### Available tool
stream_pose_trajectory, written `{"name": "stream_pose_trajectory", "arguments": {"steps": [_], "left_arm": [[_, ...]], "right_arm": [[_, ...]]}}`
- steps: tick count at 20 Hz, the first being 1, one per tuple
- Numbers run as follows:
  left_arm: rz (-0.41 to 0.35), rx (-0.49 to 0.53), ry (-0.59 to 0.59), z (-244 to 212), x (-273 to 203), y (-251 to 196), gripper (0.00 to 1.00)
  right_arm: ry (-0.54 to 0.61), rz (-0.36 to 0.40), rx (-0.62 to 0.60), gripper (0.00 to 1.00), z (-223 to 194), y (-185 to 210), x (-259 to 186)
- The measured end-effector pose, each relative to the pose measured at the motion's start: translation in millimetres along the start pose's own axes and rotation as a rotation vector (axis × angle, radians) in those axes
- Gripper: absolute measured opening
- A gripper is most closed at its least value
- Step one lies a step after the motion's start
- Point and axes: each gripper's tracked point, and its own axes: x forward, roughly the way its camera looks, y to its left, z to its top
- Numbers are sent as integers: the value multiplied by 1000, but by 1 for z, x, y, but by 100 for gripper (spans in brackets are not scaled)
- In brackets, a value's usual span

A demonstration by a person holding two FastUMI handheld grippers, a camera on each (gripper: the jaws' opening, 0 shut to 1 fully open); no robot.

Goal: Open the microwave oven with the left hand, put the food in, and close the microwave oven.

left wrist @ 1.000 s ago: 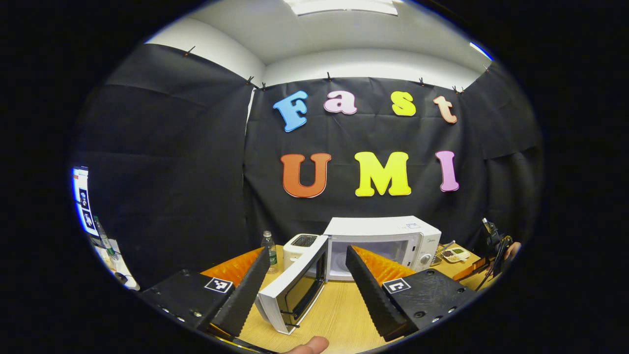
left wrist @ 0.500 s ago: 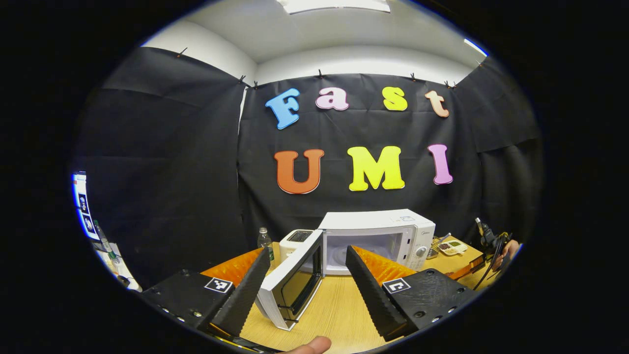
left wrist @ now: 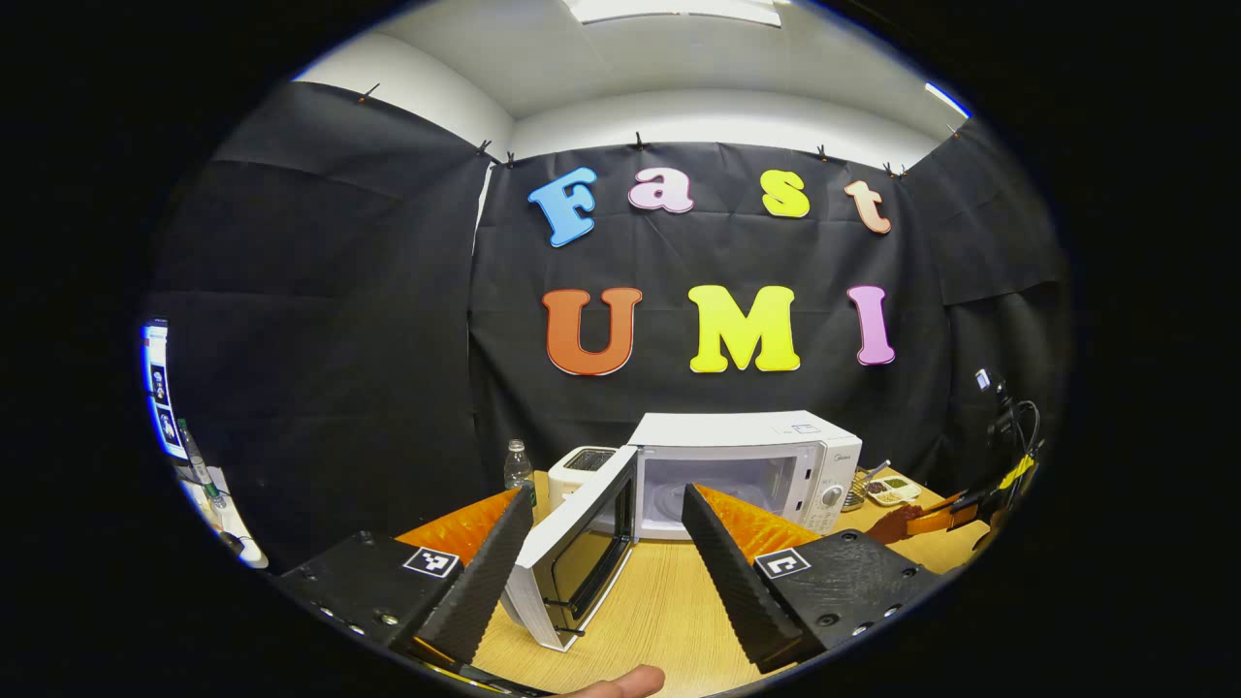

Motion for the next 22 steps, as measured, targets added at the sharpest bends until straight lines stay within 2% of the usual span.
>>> {"name": "stream_pose_trajectory", "arguments": {"steps": [2, 3, 4, 9, 15, 22], "left_arm": [[-15, -8, 0, -3, -2, -1, 95], [-23, -11, -3, -4, -3, -2, 90], [-28, -14, -2, -5, -5, -2, 95], [-50, -17, 15, -18, -10, -1, 95], [-84, -35, 40, -27, -17, -4, 95], [-97, -19, 26, -30, -16, 1, 94]], "right_arm": [[-80, -16, -31, 12, 18, 21, 2], [-119, -20, -46, 13, 26, 31, 6], [-146, -32, -53, 13, 34, 38, 12], [-231, -78, -35, 12, 66, 67, 58], [-300, -123, 37, 13, 101, 93, 128], [-323, -200, 154, 12, 111, 110, 224]]}}
